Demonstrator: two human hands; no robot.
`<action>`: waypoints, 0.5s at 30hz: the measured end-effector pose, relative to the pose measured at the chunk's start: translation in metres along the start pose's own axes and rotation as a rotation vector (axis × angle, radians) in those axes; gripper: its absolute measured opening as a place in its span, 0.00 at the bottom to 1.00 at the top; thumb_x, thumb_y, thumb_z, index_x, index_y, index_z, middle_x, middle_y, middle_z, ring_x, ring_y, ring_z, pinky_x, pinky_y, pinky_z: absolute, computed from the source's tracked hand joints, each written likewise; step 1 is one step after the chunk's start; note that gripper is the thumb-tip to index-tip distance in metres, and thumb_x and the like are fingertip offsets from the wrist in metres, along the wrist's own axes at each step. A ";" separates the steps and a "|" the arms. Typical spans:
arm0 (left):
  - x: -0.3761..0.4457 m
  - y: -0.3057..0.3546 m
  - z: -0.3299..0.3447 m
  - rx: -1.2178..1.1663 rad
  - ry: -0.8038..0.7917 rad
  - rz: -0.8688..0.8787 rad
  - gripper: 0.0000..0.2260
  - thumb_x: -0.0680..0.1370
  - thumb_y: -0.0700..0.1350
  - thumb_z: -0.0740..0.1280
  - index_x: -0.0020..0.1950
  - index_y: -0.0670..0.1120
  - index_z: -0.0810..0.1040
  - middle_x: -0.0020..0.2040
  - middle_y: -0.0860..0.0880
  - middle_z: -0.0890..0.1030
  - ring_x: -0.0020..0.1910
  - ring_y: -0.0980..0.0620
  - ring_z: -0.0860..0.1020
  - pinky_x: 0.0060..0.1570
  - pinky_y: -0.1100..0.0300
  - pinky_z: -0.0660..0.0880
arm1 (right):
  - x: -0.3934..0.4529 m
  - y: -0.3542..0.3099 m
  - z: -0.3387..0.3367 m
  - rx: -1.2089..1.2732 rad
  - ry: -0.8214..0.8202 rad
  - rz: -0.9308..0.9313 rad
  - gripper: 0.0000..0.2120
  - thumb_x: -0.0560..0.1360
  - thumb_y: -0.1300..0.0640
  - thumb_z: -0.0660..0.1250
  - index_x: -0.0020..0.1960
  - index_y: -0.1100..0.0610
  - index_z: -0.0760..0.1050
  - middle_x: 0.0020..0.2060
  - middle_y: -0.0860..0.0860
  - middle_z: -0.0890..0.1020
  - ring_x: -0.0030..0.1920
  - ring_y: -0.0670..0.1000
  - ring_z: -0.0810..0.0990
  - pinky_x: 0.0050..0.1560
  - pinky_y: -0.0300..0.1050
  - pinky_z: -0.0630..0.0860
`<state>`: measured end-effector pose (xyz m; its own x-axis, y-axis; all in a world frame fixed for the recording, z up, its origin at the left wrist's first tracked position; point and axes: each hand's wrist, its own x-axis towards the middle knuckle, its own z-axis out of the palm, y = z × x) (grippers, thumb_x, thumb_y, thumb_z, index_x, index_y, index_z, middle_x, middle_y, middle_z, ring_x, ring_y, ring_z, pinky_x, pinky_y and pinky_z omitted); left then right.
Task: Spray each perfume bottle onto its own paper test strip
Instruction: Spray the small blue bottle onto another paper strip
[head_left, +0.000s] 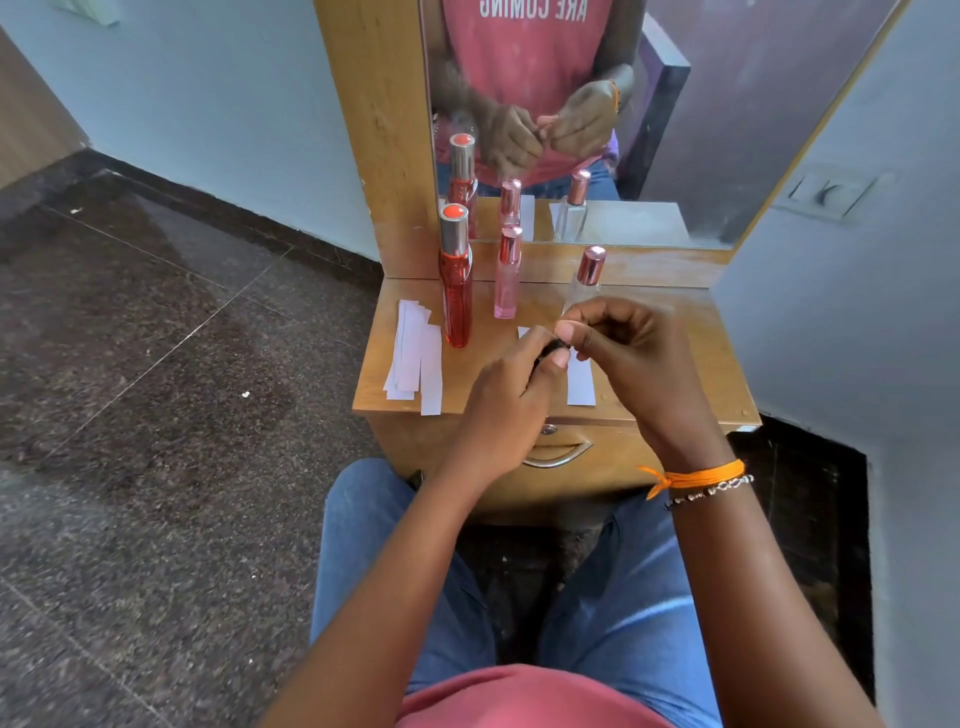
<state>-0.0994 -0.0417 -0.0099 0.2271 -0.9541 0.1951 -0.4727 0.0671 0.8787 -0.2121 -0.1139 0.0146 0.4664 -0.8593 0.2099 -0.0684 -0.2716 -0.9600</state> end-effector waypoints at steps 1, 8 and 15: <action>0.002 0.002 0.000 -0.025 -0.023 -0.018 0.09 0.81 0.47 0.56 0.49 0.46 0.73 0.41 0.44 0.77 0.41 0.47 0.74 0.40 0.52 0.70 | 0.000 0.001 -0.002 -0.003 -0.001 0.002 0.05 0.72 0.65 0.71 0.41 0.56 0.81 0.34 0.48 0.82 0.33 0.41 0.78 0.38 0.34 0.73; -0.004 0.000 -0.004 -1.050 -0.325 -0.340 0.14 0.77 0.53 0.56 0.41 0.47 0.77 0.29 0.54 0.70 0.27 0.59 0.67 0.27 0.67 0.63 | 0.004 -0.008 -0.034 0.073 0.021 -0.037 0.11 0.71 0.68 0.70 0.43 0.52 0.81 0.36 0.43 0.85 0.39 0.43 0.80 0.44 0.35 0.76; 0.004 -0.006 -0.004 -0.746 -0.107 -0.271 0.10 0.80 0.44 0.58 0.47 0.52 0.79 0.44 0.54 0.76 0.42 0.59 0.75 0.51 0.61 0.72 | -0.001 0.023 -0.033 -0.495 0.098 0.053 0.16 0.70 0.70 0.70 0.51 0.53 0.77 0.39 0.49 0.81 0.41 0.48 0.80 0.48 0.41 0.78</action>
<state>-0.0919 -0.0451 -0.0122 0.1516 -0.9854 -0.0769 0.2895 -0.0301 0.9567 -0.2429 -0.1337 -0.0016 0.3675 -0.9077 0.2029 -0.5107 -0.3792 -0.7716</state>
